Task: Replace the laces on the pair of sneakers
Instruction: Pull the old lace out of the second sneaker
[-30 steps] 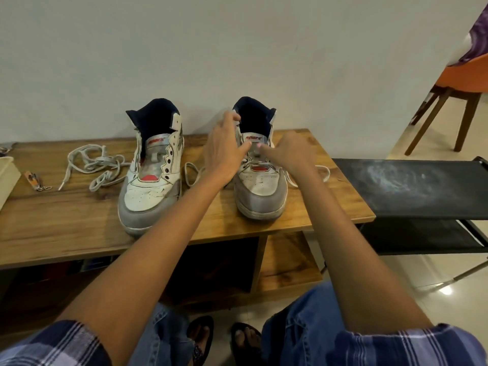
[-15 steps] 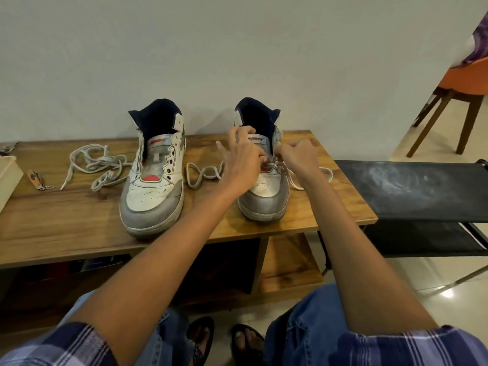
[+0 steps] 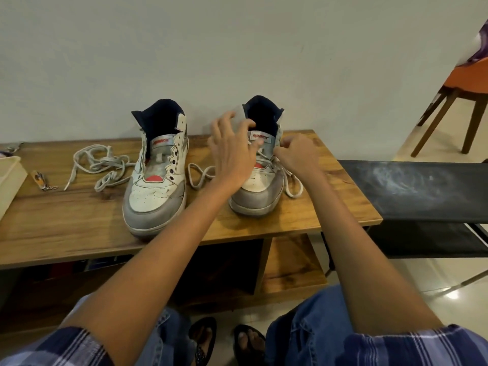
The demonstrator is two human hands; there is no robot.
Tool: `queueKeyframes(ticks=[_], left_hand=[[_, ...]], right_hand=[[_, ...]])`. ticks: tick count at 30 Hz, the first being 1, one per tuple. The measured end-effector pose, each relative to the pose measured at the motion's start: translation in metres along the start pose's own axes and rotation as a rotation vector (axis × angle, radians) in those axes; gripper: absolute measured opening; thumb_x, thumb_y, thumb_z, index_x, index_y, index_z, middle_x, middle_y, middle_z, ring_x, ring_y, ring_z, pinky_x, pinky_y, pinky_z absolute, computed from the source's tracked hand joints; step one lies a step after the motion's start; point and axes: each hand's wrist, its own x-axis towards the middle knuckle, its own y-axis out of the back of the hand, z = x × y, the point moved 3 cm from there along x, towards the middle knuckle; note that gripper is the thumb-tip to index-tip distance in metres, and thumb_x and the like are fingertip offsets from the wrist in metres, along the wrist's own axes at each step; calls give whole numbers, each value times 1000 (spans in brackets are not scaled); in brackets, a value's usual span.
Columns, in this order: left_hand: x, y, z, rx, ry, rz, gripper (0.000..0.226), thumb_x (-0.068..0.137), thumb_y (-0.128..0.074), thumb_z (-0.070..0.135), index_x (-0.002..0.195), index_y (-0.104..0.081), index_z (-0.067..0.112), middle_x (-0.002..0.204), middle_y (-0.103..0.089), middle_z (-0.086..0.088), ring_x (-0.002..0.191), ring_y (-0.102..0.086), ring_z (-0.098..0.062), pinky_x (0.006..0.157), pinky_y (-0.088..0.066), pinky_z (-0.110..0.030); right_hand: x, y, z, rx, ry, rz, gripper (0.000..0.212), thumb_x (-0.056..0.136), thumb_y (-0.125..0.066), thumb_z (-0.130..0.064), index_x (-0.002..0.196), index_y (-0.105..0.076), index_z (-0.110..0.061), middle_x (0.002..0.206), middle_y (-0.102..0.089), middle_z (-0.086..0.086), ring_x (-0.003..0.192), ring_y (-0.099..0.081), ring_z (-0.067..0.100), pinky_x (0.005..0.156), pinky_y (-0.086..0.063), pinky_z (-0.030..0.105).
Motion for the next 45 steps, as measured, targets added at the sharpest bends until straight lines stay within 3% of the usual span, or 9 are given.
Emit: queueKeyframes(ticks=[8,14,19,22,27,31,34,38,45], left_hand=[[-4,-12,8,-21,-64,-106,13,86,-63,27,92,-73,23,137,-39,1,132,-24,-21,114,-10,-56],[22,37,-38,-976,666,376,30,100,-36,14,81,-59,8,87,-56,-2,88,-54,-16,78,-45,-27],[15,33,-23,-225,154,298,38,92,-50,36,122,-49,13,132,-43,-8,125,-37,-23,94,-28,-22],[11,17,5,127,-242,128,44,83,-58,42,122,-57,22,145,-33,-11,136,-25,-32,110,-21,-52],[-6,-13,20,232,-255,-198,17,87,-61,29,102,-70,27,152,-21,-3,143,-2,-29,105,8,-67],[-8,-10,18,-173,-165,12,10,84,-65,14,85,-75,17,125,-49,-1,122,-38,-24,111,-22,-51],[4,16,10,-727,96,240,11,86,-61,4,80,-70,8,108,-53,0,99,-53,-13,85,-47,-16],[5,21,8,-1411,500,111,20,99,-41,17,93,-58,6,83,-60,-4,57,-59,-4,54,-49,-14],[3,-8,15,-6,-266,-198,37,93,-48,43,123,-54,23,101,-59,1,89,-57,-14,64,-43,-27]], right_hand=[[1,1,0,-56,63,-50,23,74,-53,-7,54,-43,-11,52,-37,1,51,-33,15,48,-26,27],[4,12,8,-70,45,-47,34,70,-51,0,47,-31,-14,49,-27,0,48,-24,15,48,-18,25],[1,11,1,-122,74,-64,33,71,-50,0,48,-30,-14,50,-28,0,47,-24,14,46,-18,24],[1,12,-1,-163,82,-68,29,72,-50,-2,49,-36,-12,51,-34,2,48,-28,15,45,-22,25],[0,10,-3,-178,89,-83,30,74,-51,-4,48,-39,-12,50,-37,2,48,-32,15,44,-24,25],[1,11,3,-147,58,-53,30,72,-51,-4,48,-36,-12,51,-35,1,50,-31,17,46,-22,24],[2,12,7,-108,41,-44,19,70,-51,-3,53,-45,-8,52,-36,3,51,-31,18,48,-23,24],[1,14,3,-129,50,-61,21,72,-50,-3,53,-44,-10,52,-36,2,49,-30,16,46,-23,23],[1,12,2,-165,85,-61,21,77,-53,-10,57,-51,-9,53,-42,1,52,-37,18,48,-30,27]])
